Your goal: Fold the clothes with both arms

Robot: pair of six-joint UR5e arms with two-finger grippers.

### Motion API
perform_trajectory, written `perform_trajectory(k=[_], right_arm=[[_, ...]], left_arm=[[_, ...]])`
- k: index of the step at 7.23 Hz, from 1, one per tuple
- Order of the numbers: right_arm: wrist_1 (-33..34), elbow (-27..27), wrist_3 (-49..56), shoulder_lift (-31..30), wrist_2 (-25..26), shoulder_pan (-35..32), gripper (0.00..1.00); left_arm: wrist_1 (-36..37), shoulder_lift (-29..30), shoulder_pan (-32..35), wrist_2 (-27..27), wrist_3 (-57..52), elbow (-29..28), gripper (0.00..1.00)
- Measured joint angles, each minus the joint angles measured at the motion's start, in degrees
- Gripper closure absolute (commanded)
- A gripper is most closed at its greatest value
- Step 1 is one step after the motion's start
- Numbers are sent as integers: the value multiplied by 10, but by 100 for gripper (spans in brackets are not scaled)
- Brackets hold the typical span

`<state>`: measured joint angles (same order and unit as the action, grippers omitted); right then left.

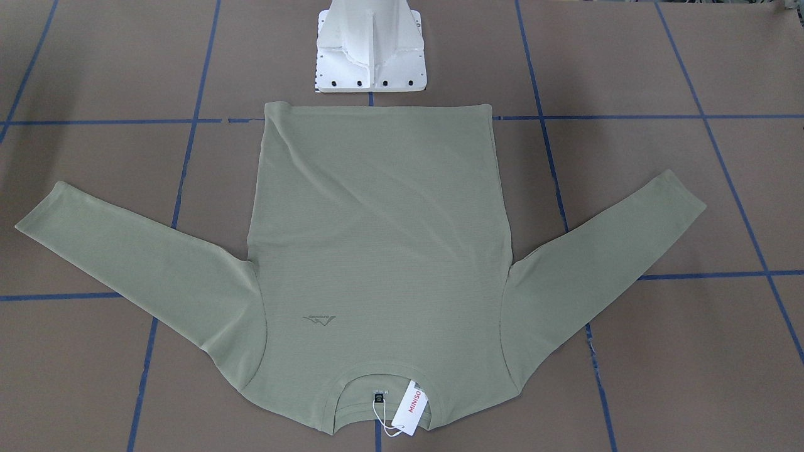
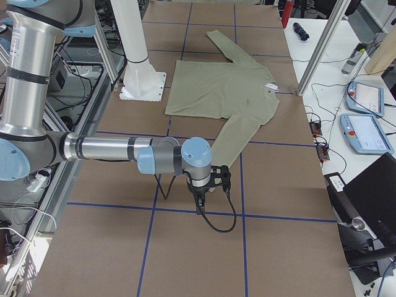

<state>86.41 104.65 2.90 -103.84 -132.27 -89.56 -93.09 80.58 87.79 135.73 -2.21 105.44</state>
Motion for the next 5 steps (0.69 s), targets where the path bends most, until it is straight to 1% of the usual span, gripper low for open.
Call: perform_trajectory(k=[1, 3, 5], right_arm=[[0, 1, 0, 1, 0, 0, 0], [-20, 4, -4, 8, -5, 3, 0], [-77, 5, -8, 13, -5, 4, 0]], left_arm=[[-19, -1, 0, 0, -1, 0, 0], [-87, -6, 0, 0, -1, -10, 0], [-136, -7, 1, 0, 2, -24, 0]])
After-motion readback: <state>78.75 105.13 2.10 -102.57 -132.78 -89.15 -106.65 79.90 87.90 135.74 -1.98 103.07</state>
